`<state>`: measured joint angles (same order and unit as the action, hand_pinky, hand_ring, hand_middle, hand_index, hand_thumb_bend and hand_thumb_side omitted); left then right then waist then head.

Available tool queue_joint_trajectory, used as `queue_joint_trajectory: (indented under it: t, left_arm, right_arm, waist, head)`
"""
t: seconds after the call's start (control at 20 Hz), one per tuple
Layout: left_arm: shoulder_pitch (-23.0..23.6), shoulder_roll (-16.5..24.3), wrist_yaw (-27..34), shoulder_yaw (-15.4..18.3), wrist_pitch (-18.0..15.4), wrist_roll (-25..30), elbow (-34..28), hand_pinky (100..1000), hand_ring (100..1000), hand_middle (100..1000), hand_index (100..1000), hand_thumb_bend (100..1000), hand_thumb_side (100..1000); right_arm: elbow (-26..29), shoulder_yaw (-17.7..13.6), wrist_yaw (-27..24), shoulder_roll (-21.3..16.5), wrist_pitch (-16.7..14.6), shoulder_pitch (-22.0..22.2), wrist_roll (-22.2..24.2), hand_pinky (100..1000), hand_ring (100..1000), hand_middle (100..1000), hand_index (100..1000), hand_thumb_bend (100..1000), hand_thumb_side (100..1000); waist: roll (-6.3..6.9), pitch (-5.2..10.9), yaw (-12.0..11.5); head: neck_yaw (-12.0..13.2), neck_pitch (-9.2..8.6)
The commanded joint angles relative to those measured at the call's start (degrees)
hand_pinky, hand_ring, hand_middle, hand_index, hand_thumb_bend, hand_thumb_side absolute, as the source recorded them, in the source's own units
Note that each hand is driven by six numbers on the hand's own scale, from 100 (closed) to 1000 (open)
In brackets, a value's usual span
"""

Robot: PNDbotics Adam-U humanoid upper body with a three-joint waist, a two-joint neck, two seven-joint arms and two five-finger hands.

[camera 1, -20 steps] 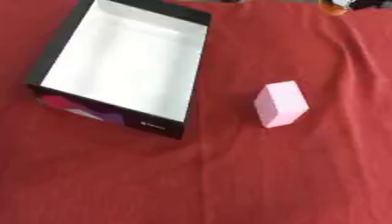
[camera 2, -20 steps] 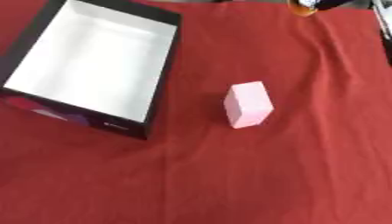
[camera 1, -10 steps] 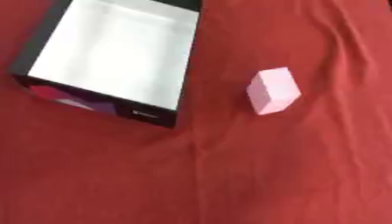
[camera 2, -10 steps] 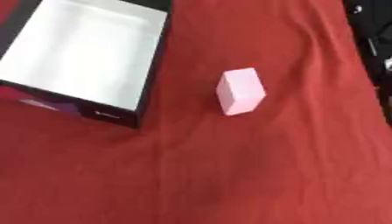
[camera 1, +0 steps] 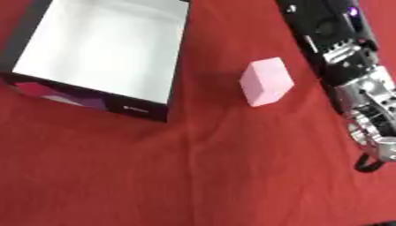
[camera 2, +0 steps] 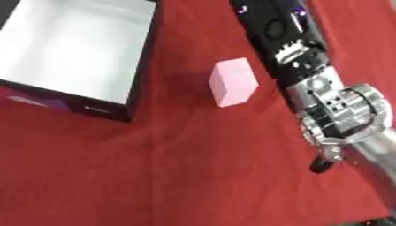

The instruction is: Pick up objects on the table and place them in the box.

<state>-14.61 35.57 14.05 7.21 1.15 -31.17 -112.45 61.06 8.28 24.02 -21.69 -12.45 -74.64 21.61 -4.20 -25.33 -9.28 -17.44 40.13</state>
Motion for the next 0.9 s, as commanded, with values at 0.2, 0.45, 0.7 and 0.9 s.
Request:
queue_joint_trajectory:
  t: [0.2,0.45,0.7,0.9]
  left_arm:
    - [0.42,5.31,0.27,3.92,-1.66,-4.5,-2.12,830,703,769,803,753,645]
    - [-0.46,9.4,0.98,7.02,-3.63,-9.64,-2.14,831,717,775,810,739,651]
    - [-0.62,11.97,2.35,8.33,-3.8,-12.62,-2.13,831,719,776,809,740,649]
    - [-0.72,12.78,2.65,8.32,-3.61,-13.1,-1.99,832,718,776,809,740,648]
  right_arm:
    - [4.17,2.95,3.05,6.92,-0.4,-0.37,0.83,838,687,504,631,317,100]
    - [3.52,4.29,5.76,10.79,-0.1,0.42,0.86,841,687,503,631,311,100]
    - [1.68,5.34,9.06,14.13,-0.35,2.04,1.36,843,686,502,631,313,100]
    - [0.36,6.01,12.14,15.24,-1.18,2.97,0.91,838,684,502,630,321,100]
  waist:
    - [1.24,12.21,-1.1]
    - [1.38,12.32,-2.09]
    - [1.7,11.97,-2.35]
    - [1.79,11.76,-2.2]
  head:
    - [-2.12,0.78]
    - [-2.94,1.25]
    - [-3.34,1.25]
    - [-3.55,1.28]
